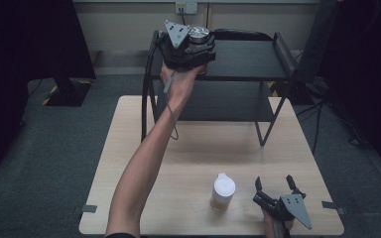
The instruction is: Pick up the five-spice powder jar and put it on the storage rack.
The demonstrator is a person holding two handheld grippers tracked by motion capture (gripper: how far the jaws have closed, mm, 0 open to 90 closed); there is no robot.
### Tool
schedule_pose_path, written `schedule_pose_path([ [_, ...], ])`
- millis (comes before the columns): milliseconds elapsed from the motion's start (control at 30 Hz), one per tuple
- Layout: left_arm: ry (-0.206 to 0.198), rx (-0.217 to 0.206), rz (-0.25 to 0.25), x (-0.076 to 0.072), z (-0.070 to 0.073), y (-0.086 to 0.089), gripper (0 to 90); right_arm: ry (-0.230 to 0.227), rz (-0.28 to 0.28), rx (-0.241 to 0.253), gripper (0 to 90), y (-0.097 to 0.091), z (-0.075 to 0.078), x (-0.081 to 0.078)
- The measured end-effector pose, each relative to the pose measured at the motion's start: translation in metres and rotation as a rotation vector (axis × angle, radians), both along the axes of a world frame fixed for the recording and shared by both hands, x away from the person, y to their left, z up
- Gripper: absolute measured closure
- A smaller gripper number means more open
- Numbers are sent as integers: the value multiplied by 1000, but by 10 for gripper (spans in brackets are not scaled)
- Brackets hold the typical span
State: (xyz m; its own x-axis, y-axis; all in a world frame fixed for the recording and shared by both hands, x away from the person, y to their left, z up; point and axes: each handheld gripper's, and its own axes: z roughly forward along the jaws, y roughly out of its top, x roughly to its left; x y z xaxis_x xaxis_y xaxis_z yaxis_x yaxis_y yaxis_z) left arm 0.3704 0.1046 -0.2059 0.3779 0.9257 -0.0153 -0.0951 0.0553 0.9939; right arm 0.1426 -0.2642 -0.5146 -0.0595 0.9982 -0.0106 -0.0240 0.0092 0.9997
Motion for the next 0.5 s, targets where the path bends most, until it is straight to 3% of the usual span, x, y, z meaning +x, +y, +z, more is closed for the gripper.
schedule_pose_path([
  [233, 4, -69, -2, -22, -12, 23, 0, -1, -3, 0, 0, 1, 0, 0],
  [500, 9, -77, 10, -55, -26, 50, 0, -2, -6, -1, 0, 1, 0, 0],
])
